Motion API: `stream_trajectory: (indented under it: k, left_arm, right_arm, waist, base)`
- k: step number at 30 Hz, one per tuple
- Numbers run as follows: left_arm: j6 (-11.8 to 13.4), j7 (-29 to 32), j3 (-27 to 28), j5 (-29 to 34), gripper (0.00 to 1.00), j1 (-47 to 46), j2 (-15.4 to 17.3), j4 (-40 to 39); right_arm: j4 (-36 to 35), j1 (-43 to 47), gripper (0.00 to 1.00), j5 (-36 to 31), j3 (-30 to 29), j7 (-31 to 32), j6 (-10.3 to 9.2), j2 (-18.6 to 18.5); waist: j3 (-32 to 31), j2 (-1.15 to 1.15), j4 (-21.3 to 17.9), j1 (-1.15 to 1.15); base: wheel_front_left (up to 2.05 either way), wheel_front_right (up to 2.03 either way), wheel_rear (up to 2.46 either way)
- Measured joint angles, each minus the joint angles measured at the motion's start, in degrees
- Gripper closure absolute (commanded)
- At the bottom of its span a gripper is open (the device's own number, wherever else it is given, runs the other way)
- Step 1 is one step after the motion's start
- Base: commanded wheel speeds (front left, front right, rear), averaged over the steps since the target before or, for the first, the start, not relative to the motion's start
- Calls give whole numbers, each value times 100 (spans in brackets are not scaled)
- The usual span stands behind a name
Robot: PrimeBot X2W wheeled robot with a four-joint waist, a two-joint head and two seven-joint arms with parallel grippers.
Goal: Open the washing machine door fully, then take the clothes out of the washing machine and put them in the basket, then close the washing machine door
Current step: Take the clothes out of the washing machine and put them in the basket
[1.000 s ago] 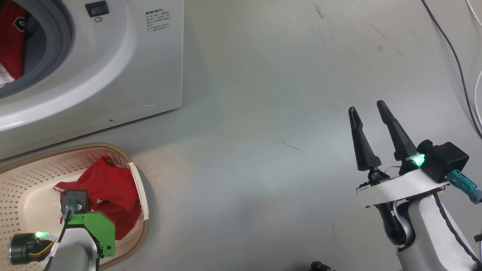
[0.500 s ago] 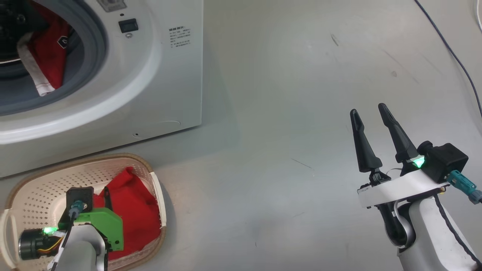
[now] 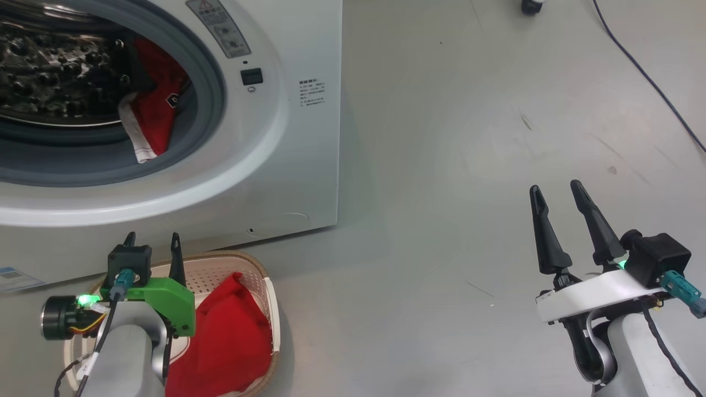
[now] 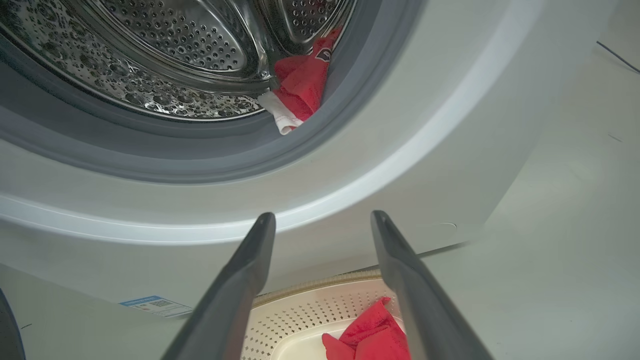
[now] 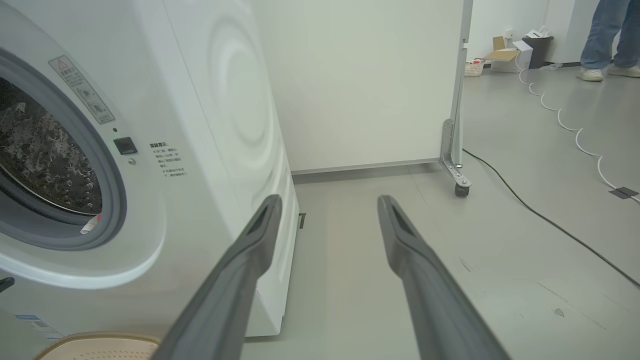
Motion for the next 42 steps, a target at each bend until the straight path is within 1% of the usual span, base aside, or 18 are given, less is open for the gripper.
stream_trajectory:
  k: [4,7,11,18,28,31,42]
  left_arm:
    - [-10,0,-51,-7,0,27,-3,-414]
    - [-67,-1,-79,-63,0,75,-4,-757]
    - [-101,0,-114,-101,0,373,-9,-1099]
    - [-110,-1,-221,-450,0,736,-8,-1710]
    - [-120,-1,-567,-832,0,1305,-4,-2225]
    - [-66,-1,-631,-933,0,1402,-1,-2335]
    - [98,-1,-769,-971,0,1578,3,-2652]
  right_arm:
    - [5,136,0,0,-49,0,0,4]
    - [20,257,0,-24,-54,0,0,13]
    - [23,387,0,-26,-67,0,0,36]
    - [8,559,0,-27,-65,0,0,58]
    - [-58,637,0,-64,-14,0,0,60]
    - [-79,638,0,-90,-7,0,0,49]
    - [-134,641,0,-90,25,0,0,49]
  waist:
    - [-241,0,150,0]
    - [-412,0,246,0]
    - [-624,0,347,0]
    - [-879,0,460,0]
    - [-951,0,503,0]
    - [-950,0,505,0]
    - [-924,0,499,0]
  base:
    - [0,0,0]
    - [0,0,0]
    - [0,0,0]
    - [0,0,0]
    - [0,0,0]
    - [0,0,0]
    - [0,0,0]
